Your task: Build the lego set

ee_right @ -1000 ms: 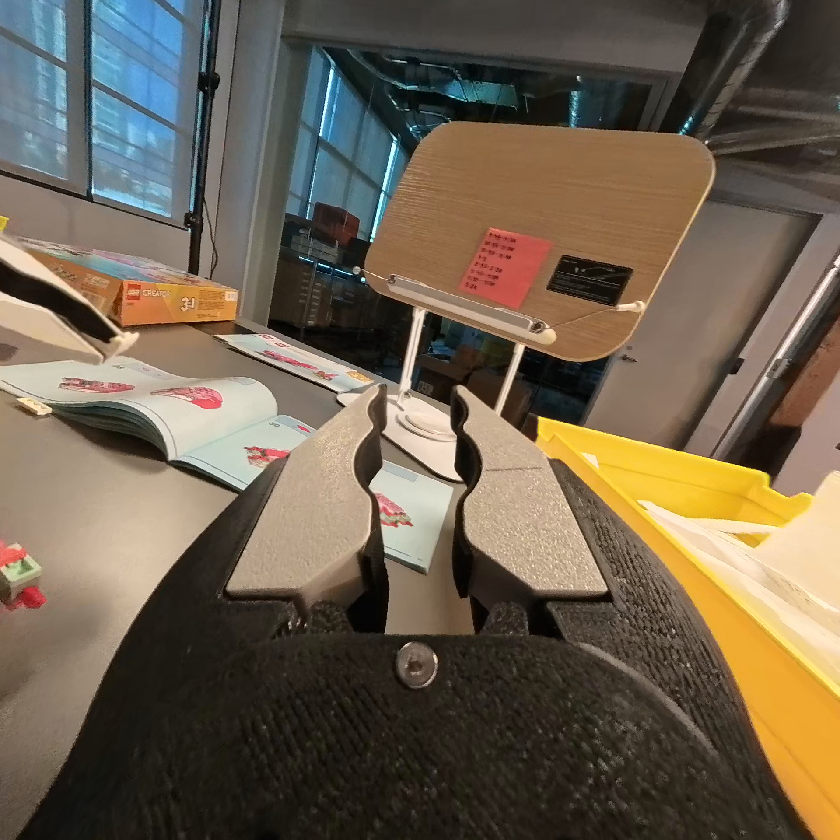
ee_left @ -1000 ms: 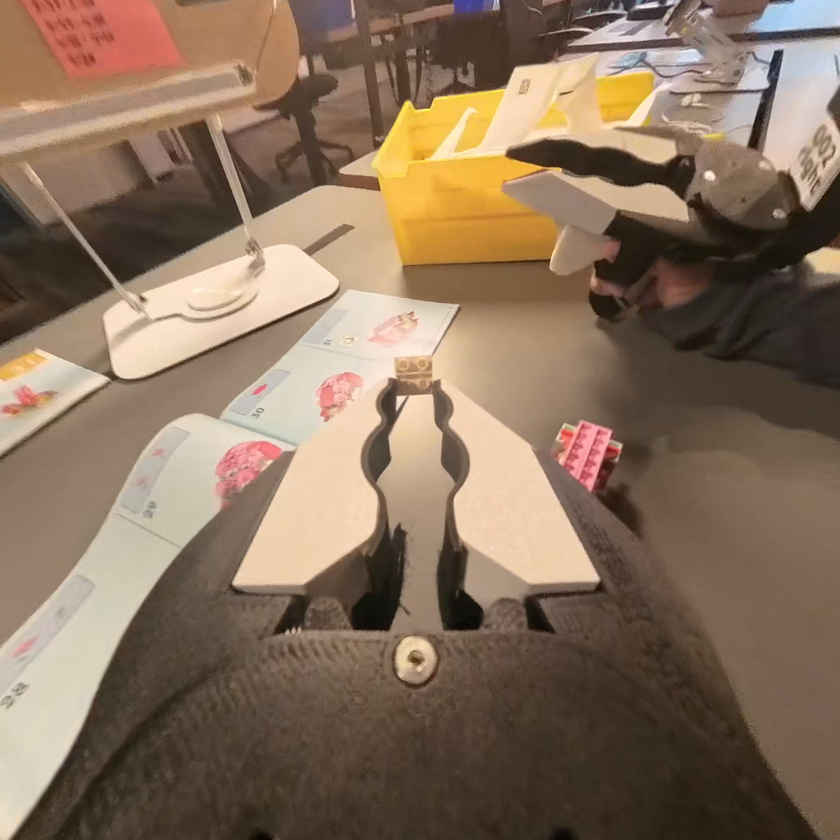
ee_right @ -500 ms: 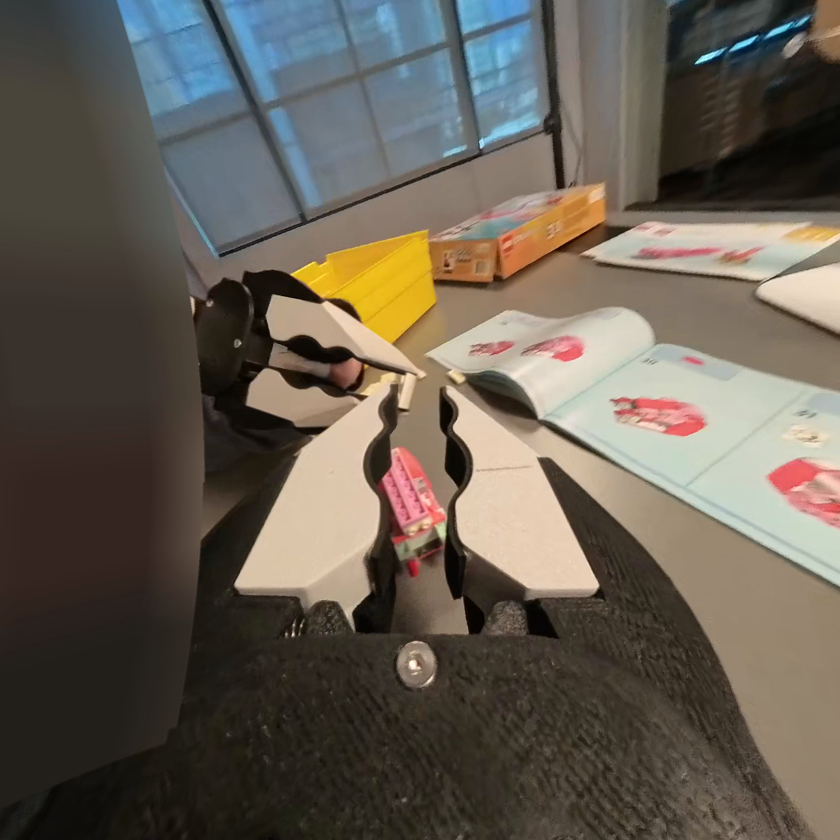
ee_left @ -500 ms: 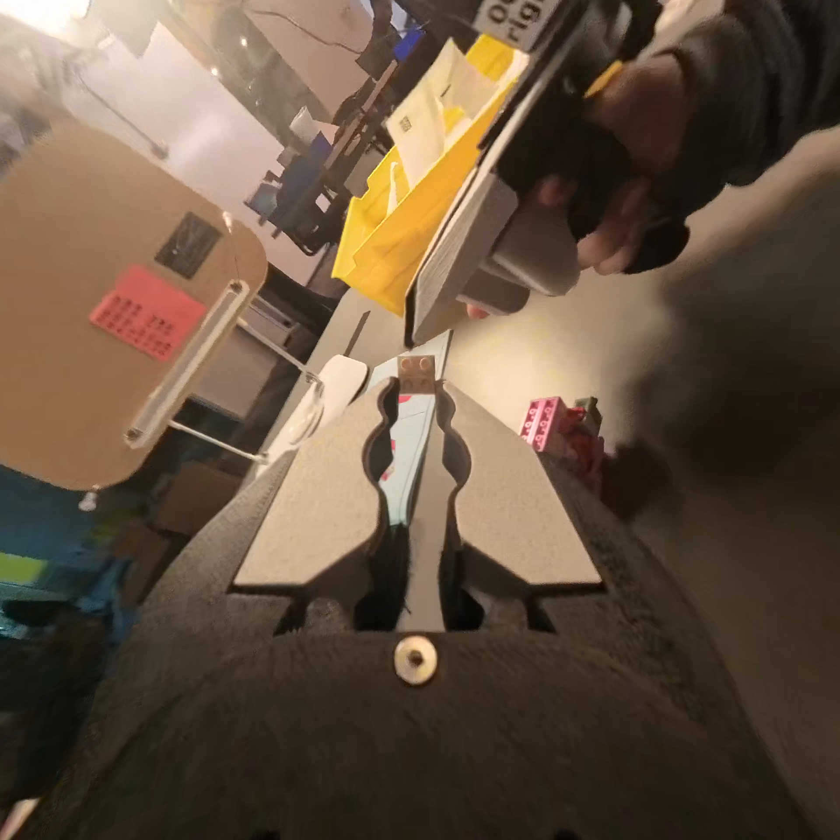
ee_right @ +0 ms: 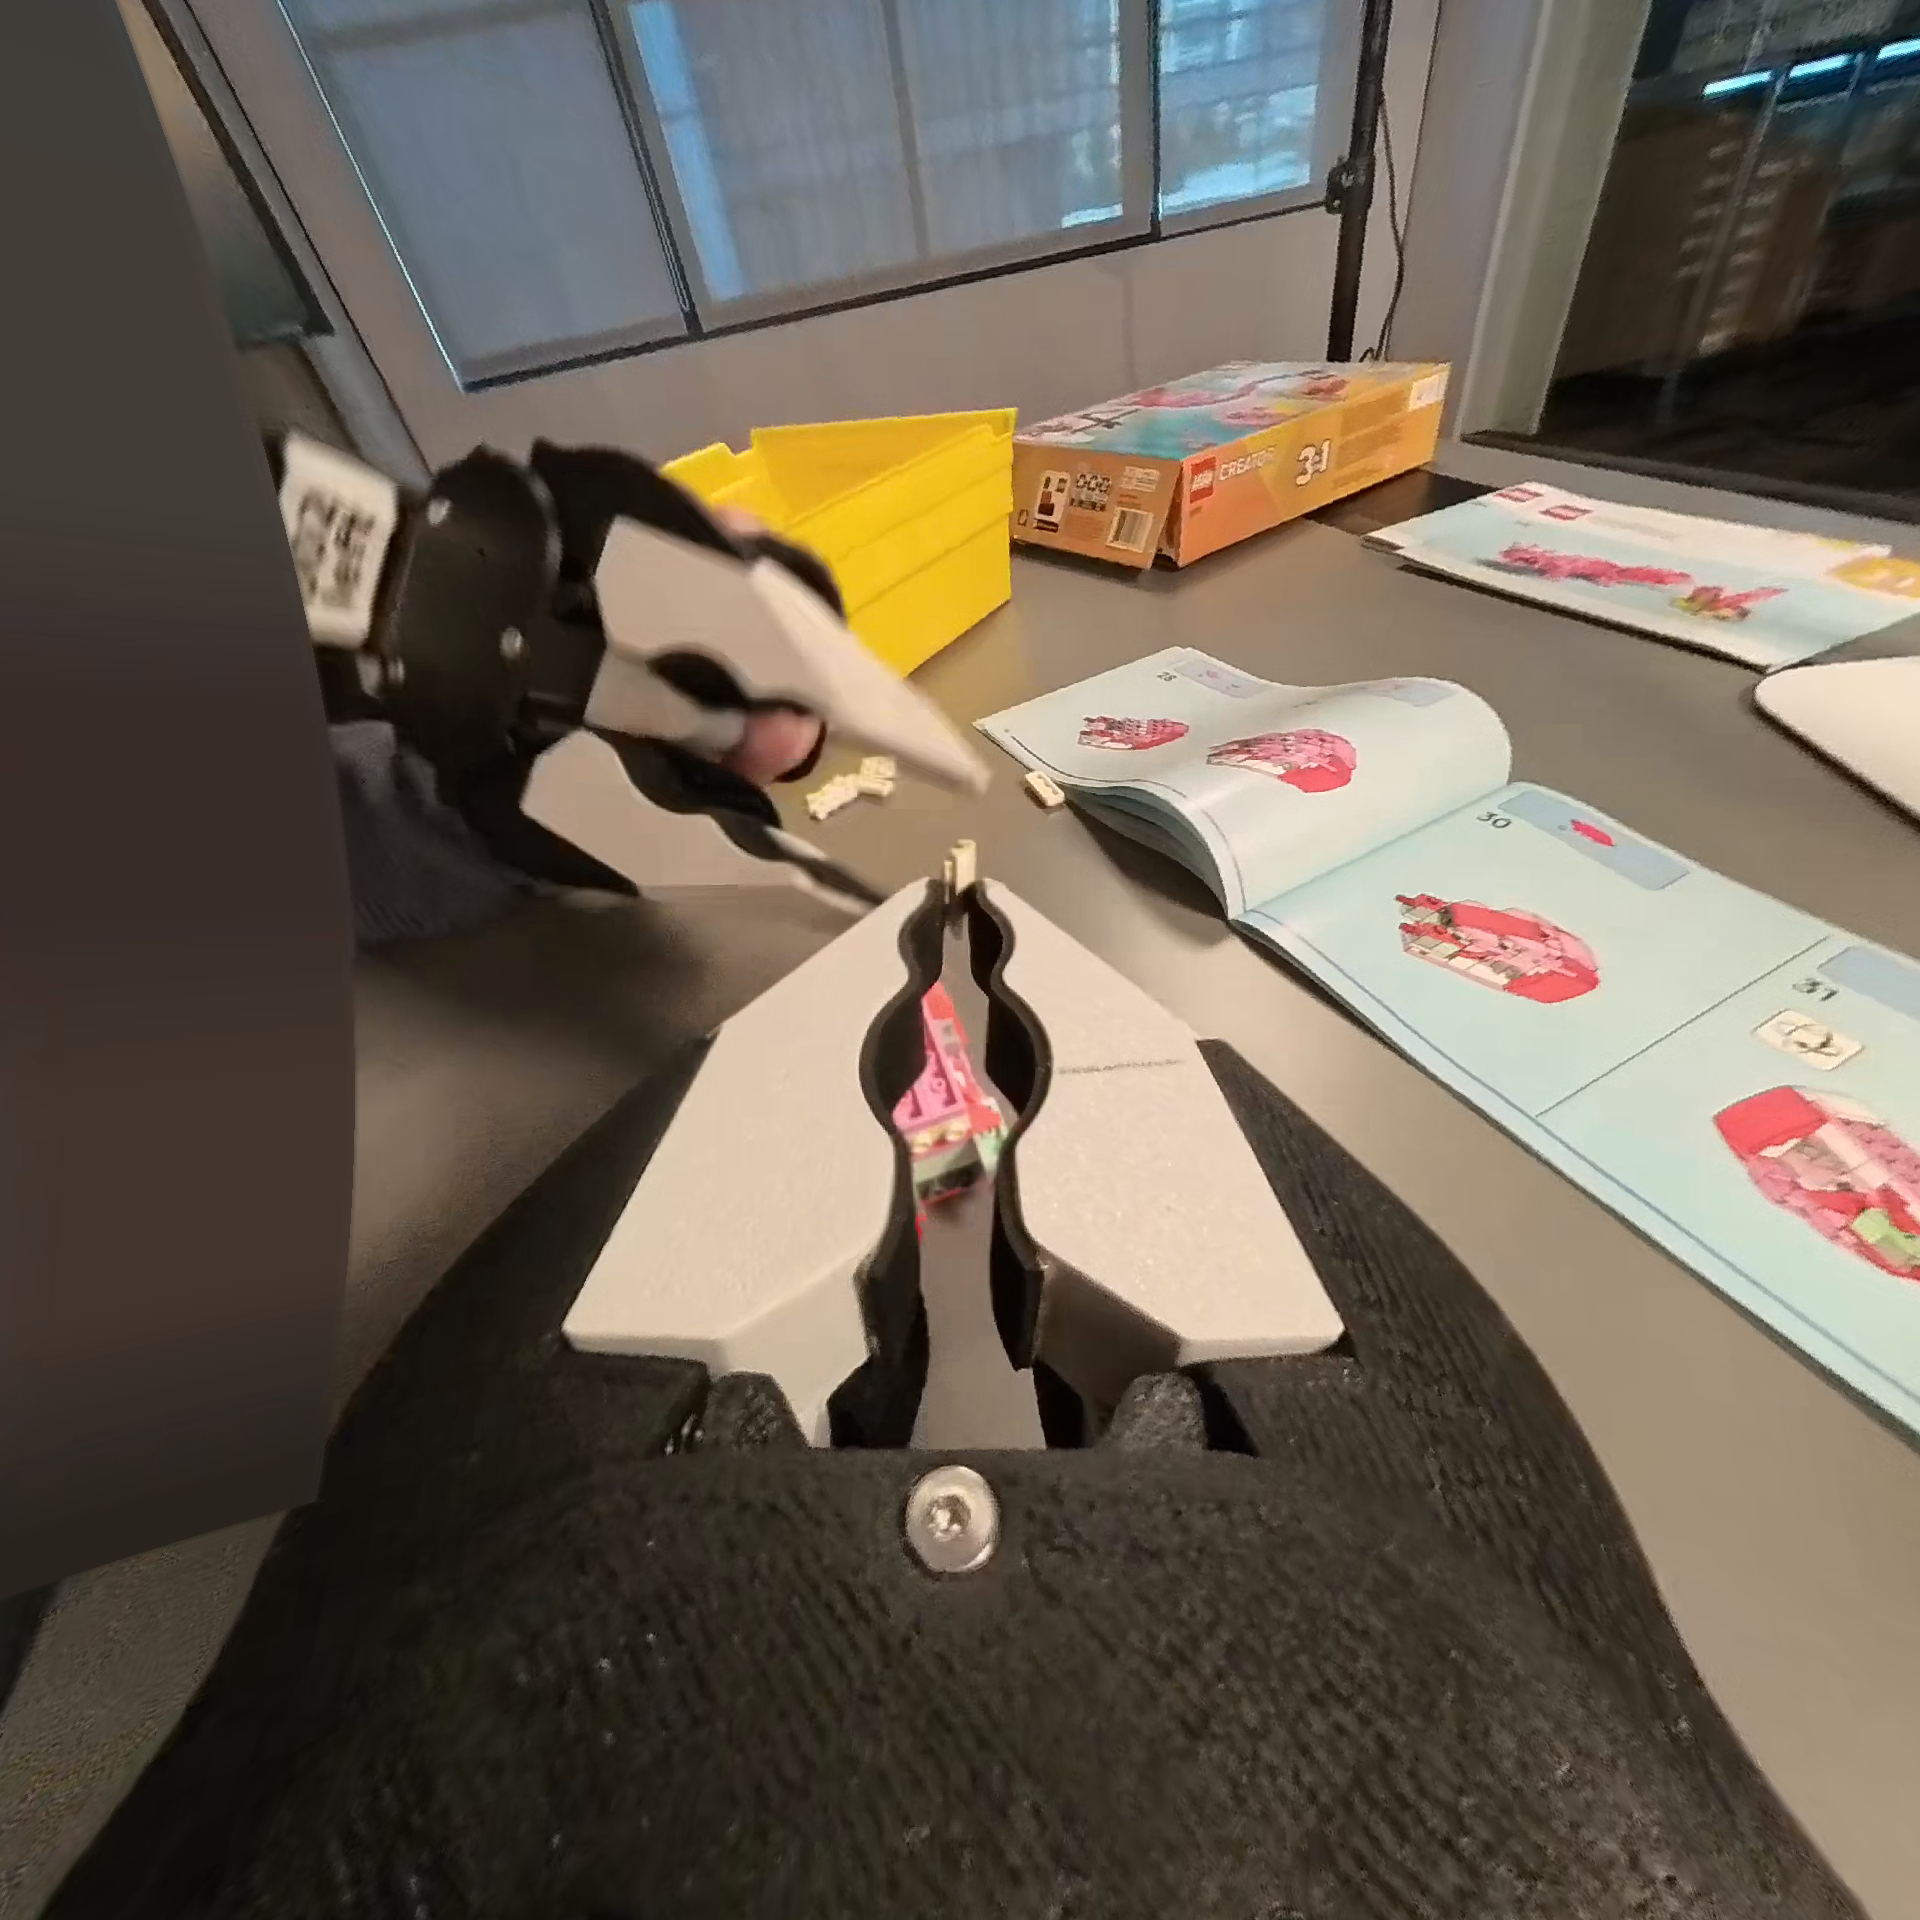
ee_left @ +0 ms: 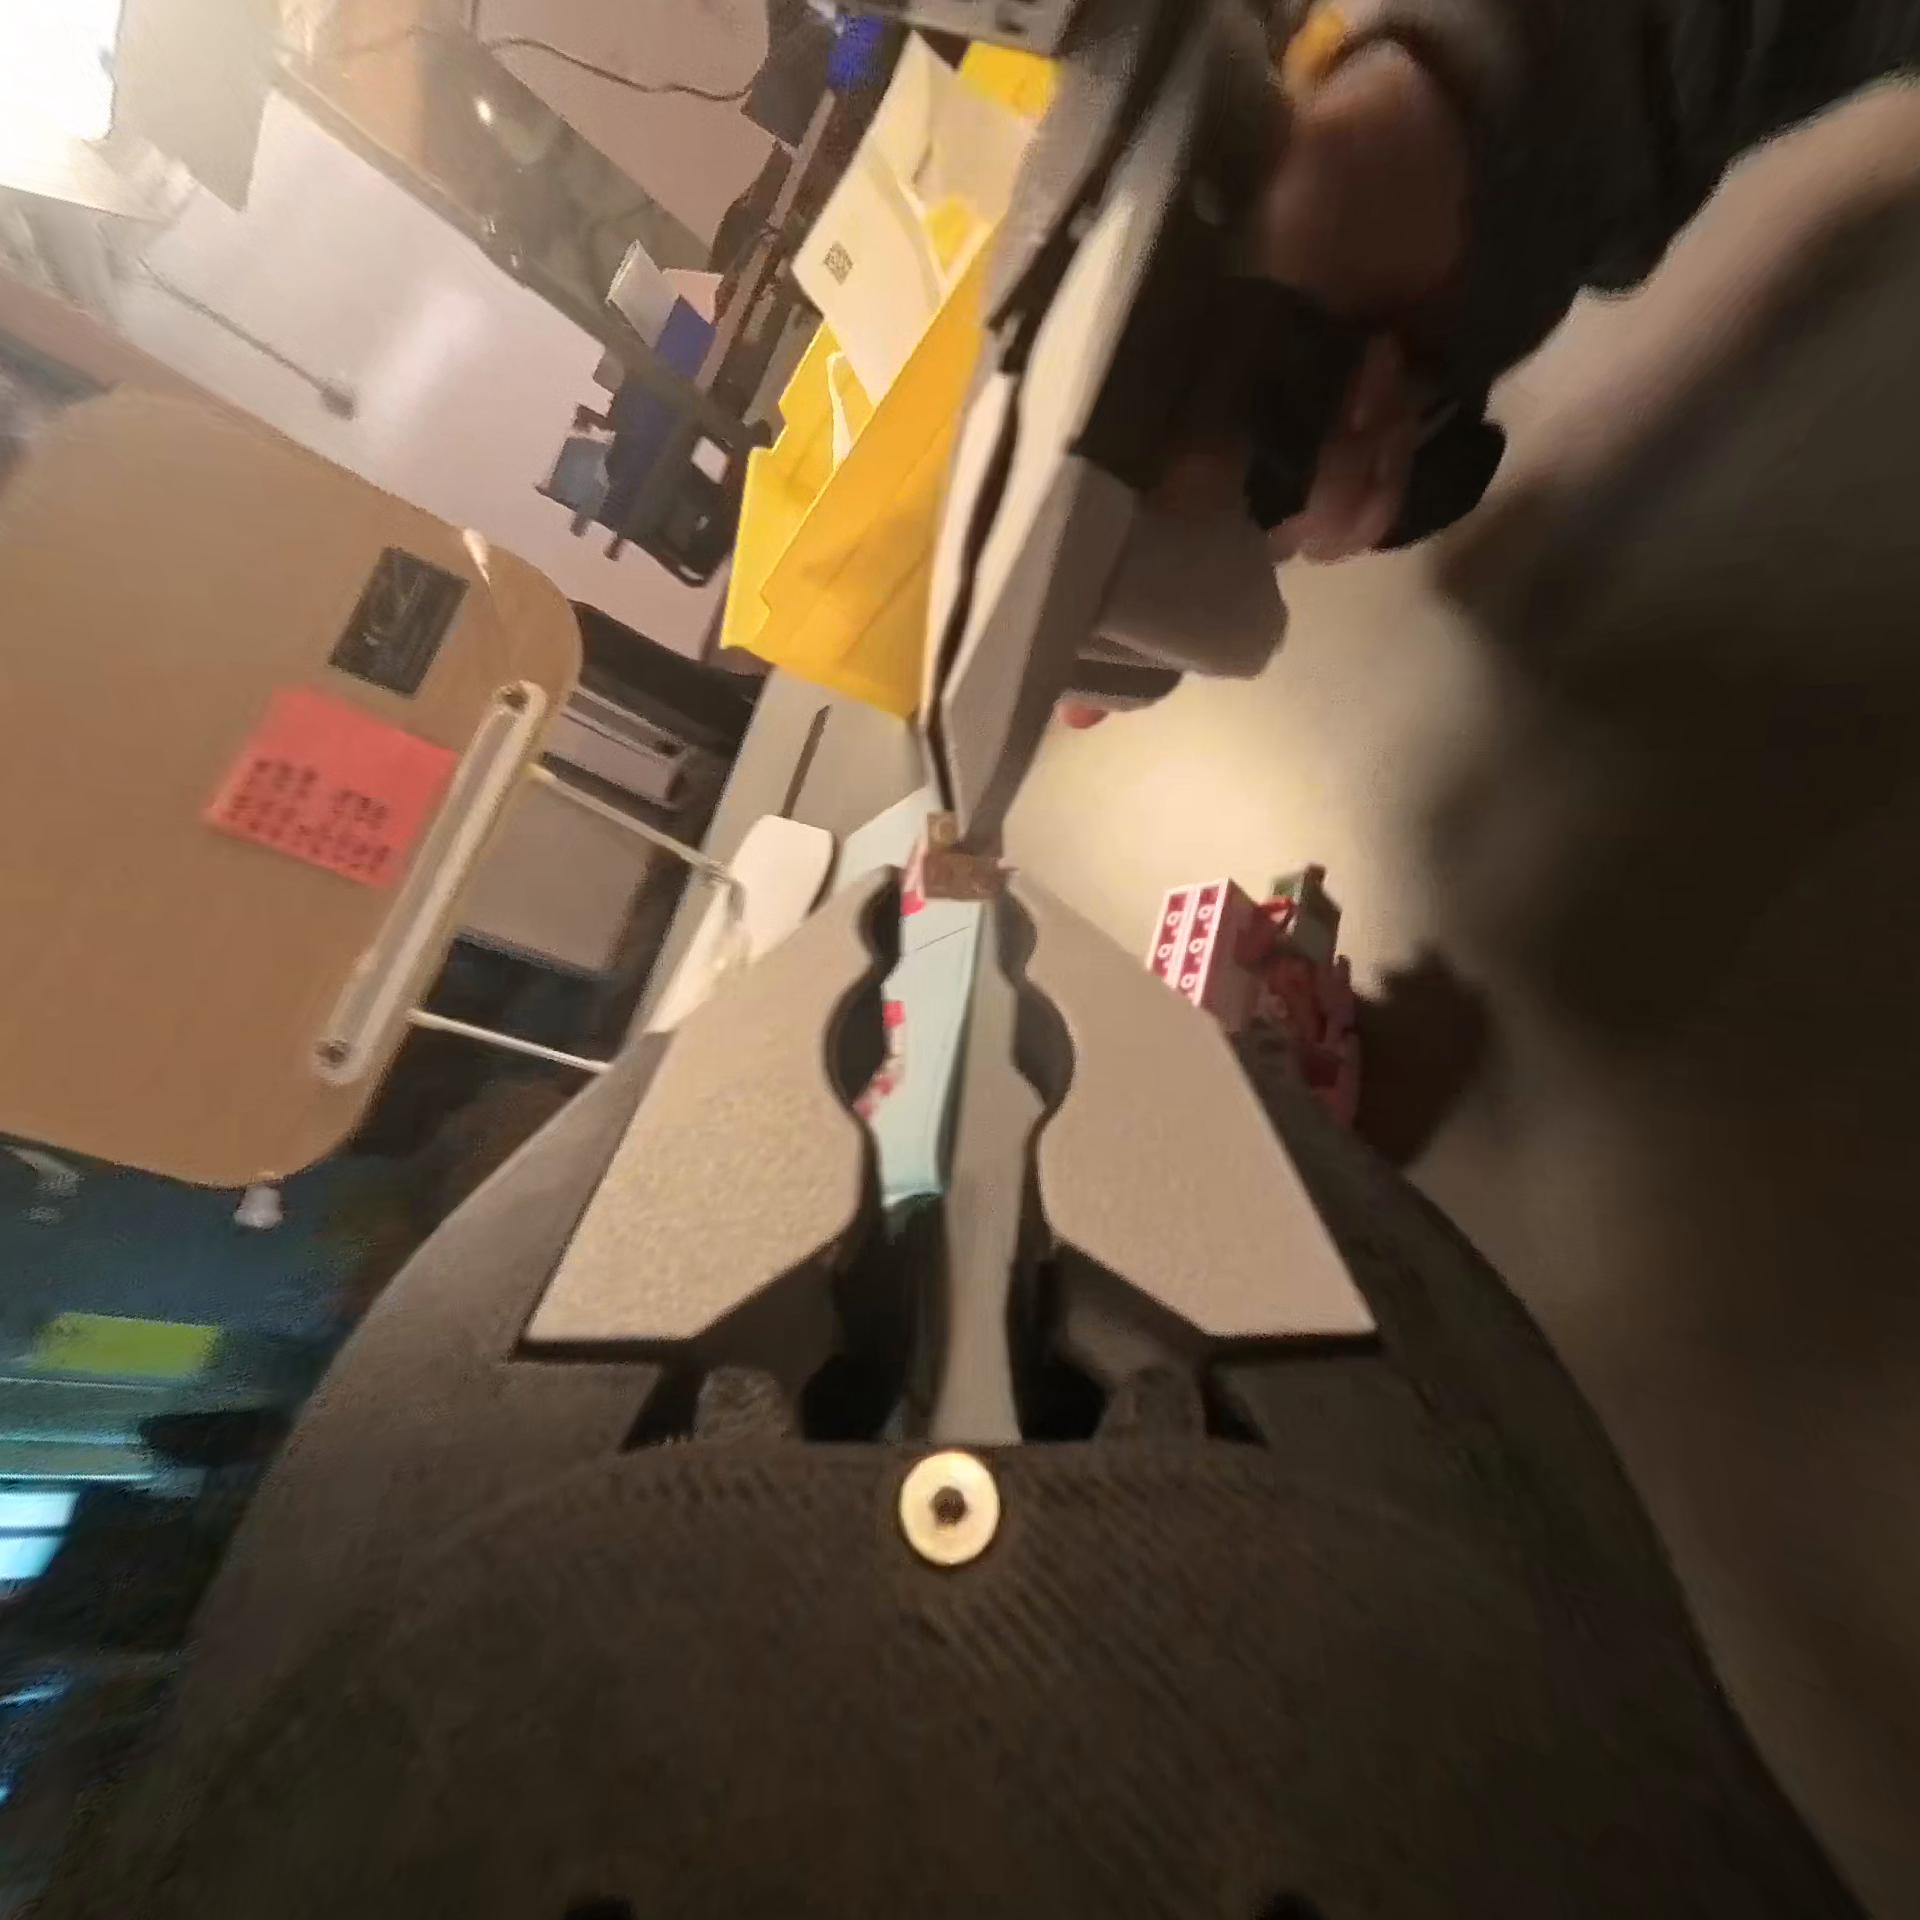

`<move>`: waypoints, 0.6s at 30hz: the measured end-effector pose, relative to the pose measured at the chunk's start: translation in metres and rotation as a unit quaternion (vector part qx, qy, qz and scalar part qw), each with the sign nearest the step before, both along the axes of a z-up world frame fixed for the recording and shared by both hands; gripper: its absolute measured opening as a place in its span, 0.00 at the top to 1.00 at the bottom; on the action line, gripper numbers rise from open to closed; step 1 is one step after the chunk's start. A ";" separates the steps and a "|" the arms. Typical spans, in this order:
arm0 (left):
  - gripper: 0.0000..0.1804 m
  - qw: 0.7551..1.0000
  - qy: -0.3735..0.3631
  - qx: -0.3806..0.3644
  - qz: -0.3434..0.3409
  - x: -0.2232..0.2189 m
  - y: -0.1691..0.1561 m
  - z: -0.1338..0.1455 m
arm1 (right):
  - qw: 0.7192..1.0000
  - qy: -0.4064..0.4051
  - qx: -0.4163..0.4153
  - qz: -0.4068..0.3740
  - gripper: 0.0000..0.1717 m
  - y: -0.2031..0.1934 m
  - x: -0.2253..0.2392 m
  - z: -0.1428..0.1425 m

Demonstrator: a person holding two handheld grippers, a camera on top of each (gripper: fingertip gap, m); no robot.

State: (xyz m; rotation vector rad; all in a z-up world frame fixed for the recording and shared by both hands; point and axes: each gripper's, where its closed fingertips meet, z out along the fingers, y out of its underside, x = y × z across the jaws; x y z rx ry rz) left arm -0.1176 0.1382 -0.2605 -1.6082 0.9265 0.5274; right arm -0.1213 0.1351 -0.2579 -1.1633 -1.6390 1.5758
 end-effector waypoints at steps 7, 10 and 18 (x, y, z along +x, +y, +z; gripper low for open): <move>0.61 0.902 -0.346 -0.231 -0.119 0.007 -0.027 -0.007 | 0.998 0.030 0.054 0.009 0.99 0.001 0.004 -0.004; 0.62 0.881 -0.340 -0.319 -0.084 0.004 -0.030 -0.040 | 0.996 0.040 0.075 0.010 0.99 0.002 0.006 -0.005; 0.77 0.844 -0.344 -0.408 -0.051 0.004 -0.033 -0.082 | 0.984 0.040 0.169 -0.040 0.99 0.024 0.006 -0.016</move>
